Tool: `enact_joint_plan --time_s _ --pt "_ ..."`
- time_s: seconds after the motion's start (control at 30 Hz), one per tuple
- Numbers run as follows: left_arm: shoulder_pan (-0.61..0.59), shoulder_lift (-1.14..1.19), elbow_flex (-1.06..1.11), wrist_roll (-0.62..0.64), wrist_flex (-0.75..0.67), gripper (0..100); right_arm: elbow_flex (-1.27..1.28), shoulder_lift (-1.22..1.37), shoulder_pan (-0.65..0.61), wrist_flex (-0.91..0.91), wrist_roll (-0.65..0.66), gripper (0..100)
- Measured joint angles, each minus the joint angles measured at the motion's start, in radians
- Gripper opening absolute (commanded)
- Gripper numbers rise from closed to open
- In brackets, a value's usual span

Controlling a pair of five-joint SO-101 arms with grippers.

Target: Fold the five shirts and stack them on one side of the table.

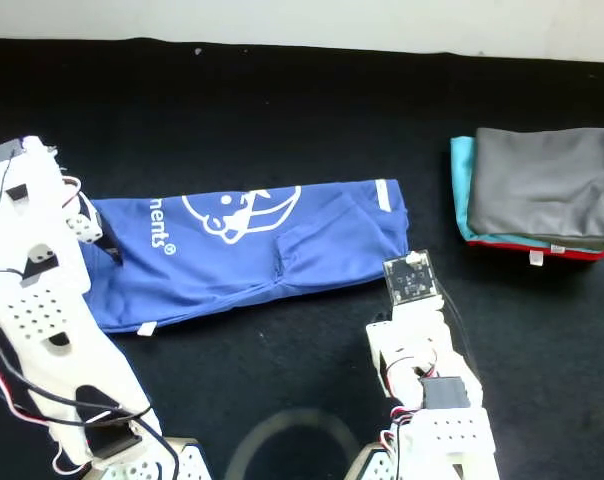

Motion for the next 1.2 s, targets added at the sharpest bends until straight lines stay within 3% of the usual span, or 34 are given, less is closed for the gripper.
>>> enact_joint_plan --time_s 0.27,0.8,0.87,1.0,1.2 --pt "-0.021 0.008 -0.161 -0.034 0.12 22 0.0 0.0 0.0 0.0 0.0 0.9" --pt "-0.043 0.172 -0.178 -0.055 0.057 21 0.002 0.0 -0.029 0.0 0.0 0.9" --pt "-0.043 0.172 -0.178 -0.054 0.057 18 0.002 0.0 -0.029 0.0 0.0 0.9" --pt "-0.038 0.178 -0.178 -0.054 0.057 1 0.002 0.0 -0.029 0.0 0.0 0.9" --pt "-0.032 0.18 -0.178 -0.086 0.058 1 0.002 0.0 -0.029 0.0 0.0 0.9"
